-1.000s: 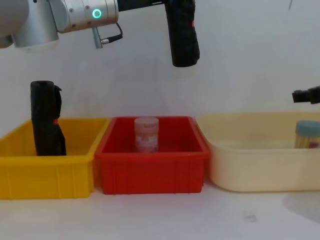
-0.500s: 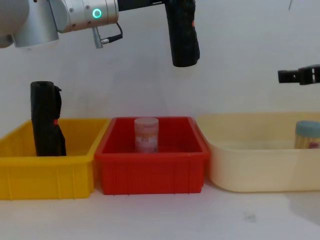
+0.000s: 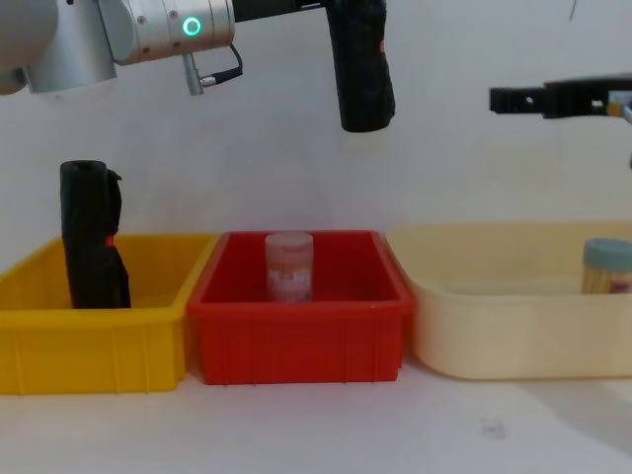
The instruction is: Pick up the garbage bag with the one hand and transfer it to the other hand.
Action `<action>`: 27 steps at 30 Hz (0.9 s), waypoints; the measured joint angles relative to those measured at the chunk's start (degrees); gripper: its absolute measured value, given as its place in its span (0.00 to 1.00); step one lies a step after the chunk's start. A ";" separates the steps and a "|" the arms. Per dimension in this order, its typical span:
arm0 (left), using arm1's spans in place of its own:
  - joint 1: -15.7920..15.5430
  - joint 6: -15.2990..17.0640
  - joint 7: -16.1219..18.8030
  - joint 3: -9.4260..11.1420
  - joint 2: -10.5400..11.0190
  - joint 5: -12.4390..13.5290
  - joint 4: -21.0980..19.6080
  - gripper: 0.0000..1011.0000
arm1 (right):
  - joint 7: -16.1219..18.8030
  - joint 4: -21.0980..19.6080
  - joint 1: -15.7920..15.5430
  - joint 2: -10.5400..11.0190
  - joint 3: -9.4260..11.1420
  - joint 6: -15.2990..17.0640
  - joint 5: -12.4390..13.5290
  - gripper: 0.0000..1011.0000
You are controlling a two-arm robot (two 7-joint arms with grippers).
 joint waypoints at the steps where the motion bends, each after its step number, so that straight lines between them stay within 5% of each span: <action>1: 0.00 0.00 0.00 0.00 0.00 0.00 0.01 0.44 | 0.37 -0.17 0.09 -0.05 -0.15 -0.11 0.25 0.99; 10: -0.02 0.00 0.00 0.00 0.00 0.01 0.04 0.44 | 4.55 0.20 2.18 -1.54 -2.81 -2.49 2.81 0.99; 27: -0.02 0.01 0.01 0.00 0.00 0.01 0.04 0.44 | 3.48 6.43 6.59 -4.68 -6.45 -6.55 2.16 0.99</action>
